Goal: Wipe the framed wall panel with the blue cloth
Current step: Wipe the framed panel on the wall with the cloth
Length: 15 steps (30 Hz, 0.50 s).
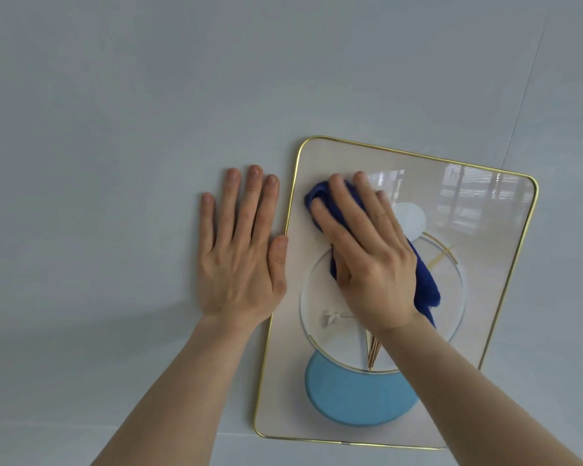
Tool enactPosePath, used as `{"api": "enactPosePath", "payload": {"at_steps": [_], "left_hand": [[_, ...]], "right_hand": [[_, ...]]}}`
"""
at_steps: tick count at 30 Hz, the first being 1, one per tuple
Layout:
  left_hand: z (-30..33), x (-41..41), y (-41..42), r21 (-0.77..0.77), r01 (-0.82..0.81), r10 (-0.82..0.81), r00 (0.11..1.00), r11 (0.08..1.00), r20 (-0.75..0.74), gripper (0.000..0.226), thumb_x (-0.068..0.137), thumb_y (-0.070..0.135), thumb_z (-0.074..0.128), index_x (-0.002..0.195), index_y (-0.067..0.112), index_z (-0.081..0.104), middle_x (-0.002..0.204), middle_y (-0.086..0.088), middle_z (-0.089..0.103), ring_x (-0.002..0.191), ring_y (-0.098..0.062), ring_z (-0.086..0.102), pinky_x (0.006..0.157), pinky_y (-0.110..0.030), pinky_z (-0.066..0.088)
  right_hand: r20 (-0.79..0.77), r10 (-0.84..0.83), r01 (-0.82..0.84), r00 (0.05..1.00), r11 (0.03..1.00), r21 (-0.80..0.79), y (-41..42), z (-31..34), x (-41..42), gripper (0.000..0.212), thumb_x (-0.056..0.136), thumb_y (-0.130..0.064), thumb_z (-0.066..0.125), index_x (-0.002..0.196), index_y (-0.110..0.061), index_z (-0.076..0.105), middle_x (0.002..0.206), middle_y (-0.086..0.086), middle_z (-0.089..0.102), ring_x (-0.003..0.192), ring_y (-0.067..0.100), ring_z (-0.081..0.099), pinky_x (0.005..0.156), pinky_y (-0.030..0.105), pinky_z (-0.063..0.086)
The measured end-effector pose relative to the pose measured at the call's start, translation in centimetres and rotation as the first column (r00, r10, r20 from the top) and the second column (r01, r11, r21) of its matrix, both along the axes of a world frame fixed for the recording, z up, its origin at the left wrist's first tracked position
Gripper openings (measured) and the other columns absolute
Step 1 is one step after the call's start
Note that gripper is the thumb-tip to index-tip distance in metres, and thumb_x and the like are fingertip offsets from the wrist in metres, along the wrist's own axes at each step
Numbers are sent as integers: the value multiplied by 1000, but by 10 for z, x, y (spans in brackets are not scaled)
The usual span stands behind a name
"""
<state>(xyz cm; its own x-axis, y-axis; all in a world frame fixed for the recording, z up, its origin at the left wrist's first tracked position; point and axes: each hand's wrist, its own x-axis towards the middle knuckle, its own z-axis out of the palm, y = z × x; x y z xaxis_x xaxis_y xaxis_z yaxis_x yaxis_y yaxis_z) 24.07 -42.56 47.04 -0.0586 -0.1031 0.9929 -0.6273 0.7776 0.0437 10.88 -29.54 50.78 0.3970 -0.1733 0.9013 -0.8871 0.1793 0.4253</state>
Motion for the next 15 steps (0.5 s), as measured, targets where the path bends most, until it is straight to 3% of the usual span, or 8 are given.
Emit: {"api": "enactPosePath", "payload": {"at_steps": [3,6,11,15], "left_hand": [[-1,-1,1,5,-6,6,1000,1000,3,62,110,38,12,168,16,12,177,-4,11,164,-26,5,133,-50,2],[1,-1,-1,7,-4,4,1000,1000,-4,62,110,37,12,168,16,12,177,-4,11,164,-26,5,133,-50,2],[6,5,7,8,-17,17,1000,1000,-4,61,111,37,13,168,16,11,177,-4,10,164,-27,7,133,-50,4],[0,1,2,44,-52,50,998,998,43,62,111,38,11,168,15,9,177,-4,8,164,-28,5,133,-52,5]], "right_hand": [[178,42,-17,983,991,-136,-14,-12,18,54,97,15,58,144,-11,62,157,15,52,152,40,39,123,58,37],[216,75,-36,973,984,-177,-25,-14,27,51,98,15,54,142,-7,63,155,16,54,151,41,41,122,57,39],[67,67,-67,995,998,0,-8,-27,23,42,103,7,56,141,-8,64,153,14,56,149,38,45,121,55,42],[81,58,-65,995,994,87,-7,-41,15,40,102,5,59,140,-8,65,152,14,57,148,38,46,120,56,43]]}}
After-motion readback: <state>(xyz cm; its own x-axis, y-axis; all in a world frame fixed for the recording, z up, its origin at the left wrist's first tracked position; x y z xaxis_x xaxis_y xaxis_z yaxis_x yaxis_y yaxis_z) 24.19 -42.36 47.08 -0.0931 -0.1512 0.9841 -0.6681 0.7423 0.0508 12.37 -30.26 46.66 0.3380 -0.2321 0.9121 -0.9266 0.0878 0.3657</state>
